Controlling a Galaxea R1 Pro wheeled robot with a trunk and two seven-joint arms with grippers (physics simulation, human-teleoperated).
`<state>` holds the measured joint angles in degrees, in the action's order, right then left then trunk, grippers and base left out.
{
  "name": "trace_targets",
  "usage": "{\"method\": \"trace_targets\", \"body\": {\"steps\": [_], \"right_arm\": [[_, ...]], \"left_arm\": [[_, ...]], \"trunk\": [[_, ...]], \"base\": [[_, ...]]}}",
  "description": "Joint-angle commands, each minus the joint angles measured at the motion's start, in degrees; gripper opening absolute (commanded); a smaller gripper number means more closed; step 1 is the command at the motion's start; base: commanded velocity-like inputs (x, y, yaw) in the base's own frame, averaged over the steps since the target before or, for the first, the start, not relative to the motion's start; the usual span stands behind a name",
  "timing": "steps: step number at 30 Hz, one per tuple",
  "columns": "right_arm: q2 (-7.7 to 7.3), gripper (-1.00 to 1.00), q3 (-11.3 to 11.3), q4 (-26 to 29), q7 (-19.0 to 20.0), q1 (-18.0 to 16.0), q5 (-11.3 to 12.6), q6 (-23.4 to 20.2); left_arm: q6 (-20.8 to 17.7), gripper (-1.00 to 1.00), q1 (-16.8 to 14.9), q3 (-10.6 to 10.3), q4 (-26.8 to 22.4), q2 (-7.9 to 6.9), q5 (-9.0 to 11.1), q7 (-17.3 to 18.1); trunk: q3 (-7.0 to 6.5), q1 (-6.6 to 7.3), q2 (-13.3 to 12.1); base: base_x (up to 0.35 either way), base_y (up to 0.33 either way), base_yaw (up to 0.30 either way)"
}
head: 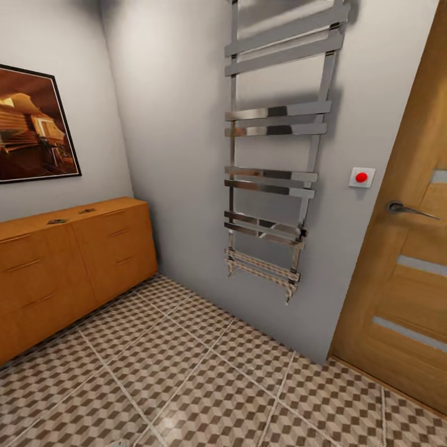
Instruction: Take the four mousetraps from the cabinet in the bathroom and place them on the bathroom floor. Make sure all four end up on the same floor surface, and ensure that at least two of them are either under or directly next to the same bathroom sink.
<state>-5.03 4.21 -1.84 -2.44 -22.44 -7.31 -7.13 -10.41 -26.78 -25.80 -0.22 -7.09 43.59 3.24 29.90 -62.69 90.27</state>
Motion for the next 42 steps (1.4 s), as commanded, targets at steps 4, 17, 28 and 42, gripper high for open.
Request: {"method": "trace_targets", "body": {"steps": [4, 17, 28, 42], "right_arm": [[0.01, -1.00, 0.44, -0.09, -0.17, -0.07, -0.60, -0.08], [0.10, -1.00, 0.44, -0.13, -0.14, -0.06, -0.60, -0.08], [0.18, -1.00, 0.44, -0.15, -0.12, -0.07, -0.60, -0.08], [0.19, -1.00, 0.44, -0.18, -0.11, -0.06, -0.60, -0.08]], "left_arm": [[-0.22, -1.00, -0.02, -0.48, -0.01, -0.03, 0.53, 0.19], [-0.22, -1.00, -0.02, -0.49, -0.05, -0.03, 0.53, 0.19], [-0.22, -1.00, -0.02, -0.55, -0.05, 0.05, 0.47, 0.19], [-0.22, -1.00, -0.02, -0.56, -0.05, 0.06, 0.44, 0.19]], "trunk": [[0.06, 0.00, 0.03], [0.06, 0.00, 0.03], [0.06, 0.00, 0.03], [0.06, 0.00, 0.03]], "base": [[0.000, 0.000, -0.252], [0.000, 0.000, -0.252], [0.000, 0.000, -0.252], [0.000, 0.000, -0.252]]}}
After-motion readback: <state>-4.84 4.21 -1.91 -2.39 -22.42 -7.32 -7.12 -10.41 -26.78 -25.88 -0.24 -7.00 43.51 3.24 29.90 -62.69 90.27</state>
